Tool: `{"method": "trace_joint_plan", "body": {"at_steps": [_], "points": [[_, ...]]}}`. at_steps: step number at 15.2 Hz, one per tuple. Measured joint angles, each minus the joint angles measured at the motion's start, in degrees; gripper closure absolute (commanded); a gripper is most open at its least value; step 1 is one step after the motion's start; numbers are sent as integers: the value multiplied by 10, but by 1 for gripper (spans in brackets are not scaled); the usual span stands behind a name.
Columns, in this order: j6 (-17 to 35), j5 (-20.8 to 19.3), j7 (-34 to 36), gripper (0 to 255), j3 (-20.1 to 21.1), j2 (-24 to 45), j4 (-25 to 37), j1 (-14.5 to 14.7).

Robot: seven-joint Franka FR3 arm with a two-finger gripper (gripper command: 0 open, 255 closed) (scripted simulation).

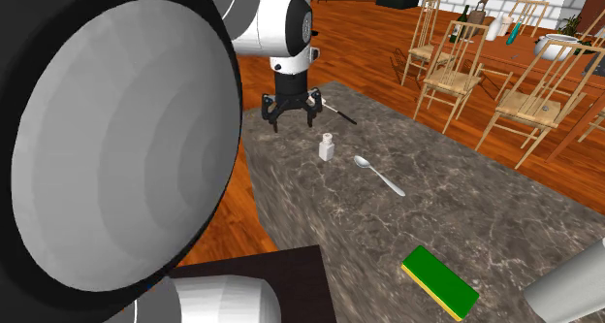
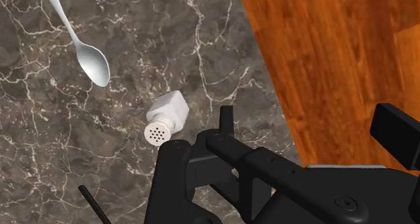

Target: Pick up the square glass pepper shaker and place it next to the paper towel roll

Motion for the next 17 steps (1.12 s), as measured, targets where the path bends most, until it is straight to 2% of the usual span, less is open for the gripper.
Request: {"method": "trace_joint_plan", "body": {"at_steps": [7,11,14,17], "points": [[53,63,-96,0,-53,140,83,-16],[66,120,-160,0,-69,240,159,-39],[72,136,-176,0,-70,265,175,-46],[94,145,-182,0,-68,280,165,-49]]}}
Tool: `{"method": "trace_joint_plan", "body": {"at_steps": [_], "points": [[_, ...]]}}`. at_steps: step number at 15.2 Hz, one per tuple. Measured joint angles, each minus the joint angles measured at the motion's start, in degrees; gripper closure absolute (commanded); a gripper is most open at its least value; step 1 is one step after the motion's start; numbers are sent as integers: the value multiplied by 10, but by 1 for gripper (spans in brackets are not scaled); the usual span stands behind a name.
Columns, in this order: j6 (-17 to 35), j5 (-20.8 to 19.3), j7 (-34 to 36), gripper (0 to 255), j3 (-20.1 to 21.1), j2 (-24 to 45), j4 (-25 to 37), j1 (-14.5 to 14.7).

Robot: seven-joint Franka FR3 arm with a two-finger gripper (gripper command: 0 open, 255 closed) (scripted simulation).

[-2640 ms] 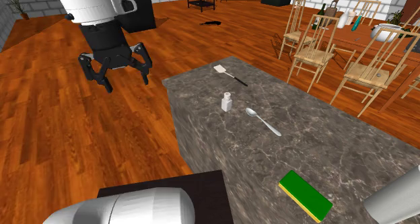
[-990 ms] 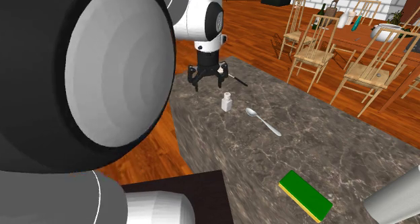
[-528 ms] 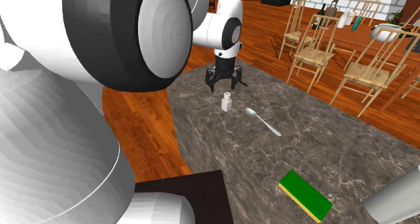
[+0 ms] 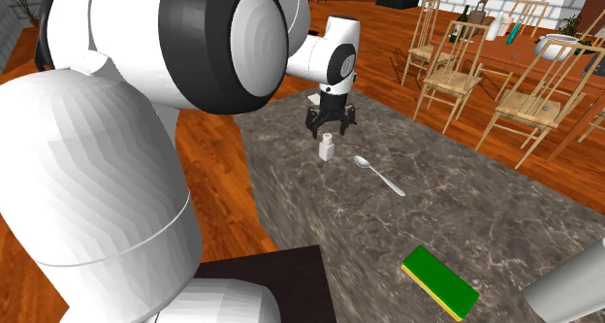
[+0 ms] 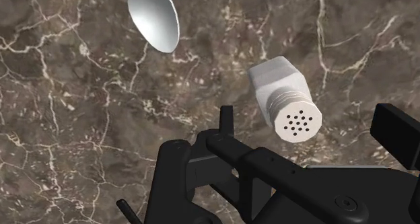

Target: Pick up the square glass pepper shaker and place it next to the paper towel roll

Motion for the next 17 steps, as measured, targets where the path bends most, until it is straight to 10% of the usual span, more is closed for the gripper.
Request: {"method": "trace_joint_plan", "body": {"at_steps": [9,10,17], "points": [[24,9,-6,0,3,14,-12,-1],[24,9,-6,255,3,14,-12,-1],[24,8,-6,255,2,13,-12,-2]]}}
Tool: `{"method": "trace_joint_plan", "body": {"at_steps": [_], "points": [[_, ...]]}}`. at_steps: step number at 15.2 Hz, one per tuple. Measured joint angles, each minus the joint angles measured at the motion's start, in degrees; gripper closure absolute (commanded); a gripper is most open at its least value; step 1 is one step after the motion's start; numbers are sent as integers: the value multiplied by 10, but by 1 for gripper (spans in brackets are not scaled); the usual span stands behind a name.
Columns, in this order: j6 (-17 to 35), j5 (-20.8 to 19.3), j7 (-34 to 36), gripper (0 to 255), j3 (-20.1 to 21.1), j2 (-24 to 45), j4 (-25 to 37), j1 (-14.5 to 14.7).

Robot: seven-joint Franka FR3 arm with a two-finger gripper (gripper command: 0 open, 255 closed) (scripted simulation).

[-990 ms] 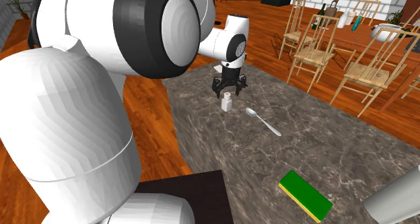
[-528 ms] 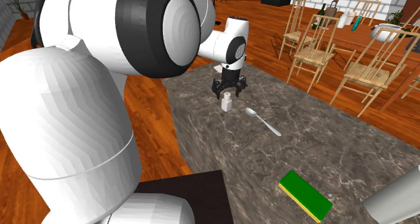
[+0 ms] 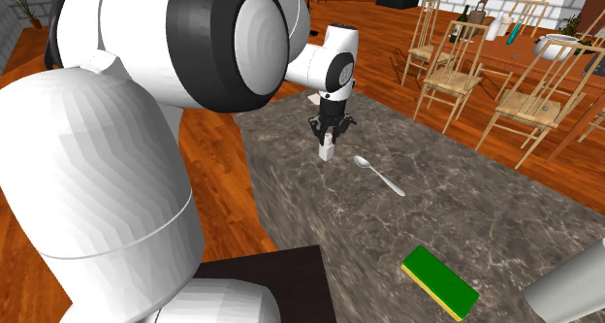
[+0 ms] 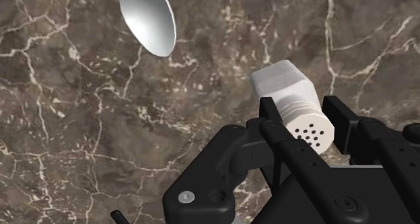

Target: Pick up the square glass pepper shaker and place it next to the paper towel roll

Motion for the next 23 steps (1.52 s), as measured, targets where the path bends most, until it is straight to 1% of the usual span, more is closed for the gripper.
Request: {"method": "trace_joint_plan", "body": {"at_steps": [3,6,16,23], "points": [[0,0,0,255,0,0,0,0],[-14,-5,4,255,-1,-9,6,1],[-81,-24,18,255,-6,-40,45,5],[-132,-33,26,255,-8,-54,85,6]]}}
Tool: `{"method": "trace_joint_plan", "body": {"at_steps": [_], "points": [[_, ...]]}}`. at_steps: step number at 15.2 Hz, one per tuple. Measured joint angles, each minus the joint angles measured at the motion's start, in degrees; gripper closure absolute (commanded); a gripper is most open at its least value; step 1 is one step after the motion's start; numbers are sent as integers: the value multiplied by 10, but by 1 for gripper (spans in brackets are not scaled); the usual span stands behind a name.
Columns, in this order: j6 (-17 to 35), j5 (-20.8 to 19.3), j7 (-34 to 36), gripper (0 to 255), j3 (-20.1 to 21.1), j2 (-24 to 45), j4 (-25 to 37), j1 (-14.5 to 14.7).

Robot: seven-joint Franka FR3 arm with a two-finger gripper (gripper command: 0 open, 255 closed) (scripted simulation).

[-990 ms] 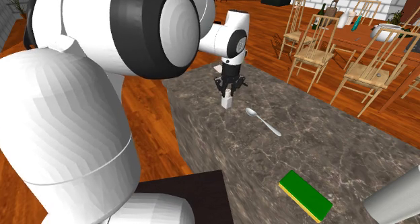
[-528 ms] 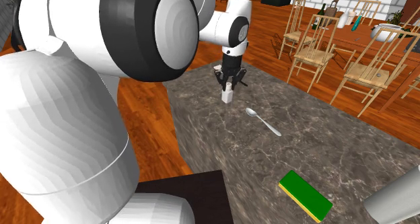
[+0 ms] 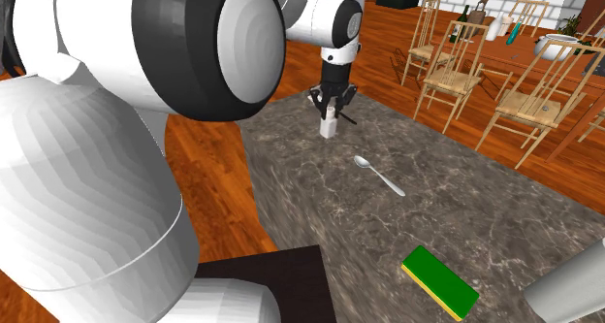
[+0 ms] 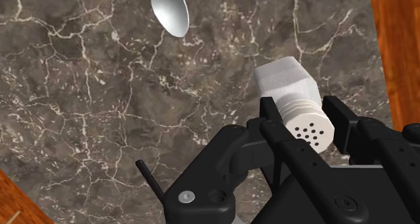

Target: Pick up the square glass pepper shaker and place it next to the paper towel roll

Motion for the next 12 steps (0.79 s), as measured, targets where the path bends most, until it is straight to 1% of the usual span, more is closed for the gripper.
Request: {"method": "trace_joint_plan", "body": {"at_steps": [12], "points": [[-89,-9,9,255,-1,-14,76,0]]}}
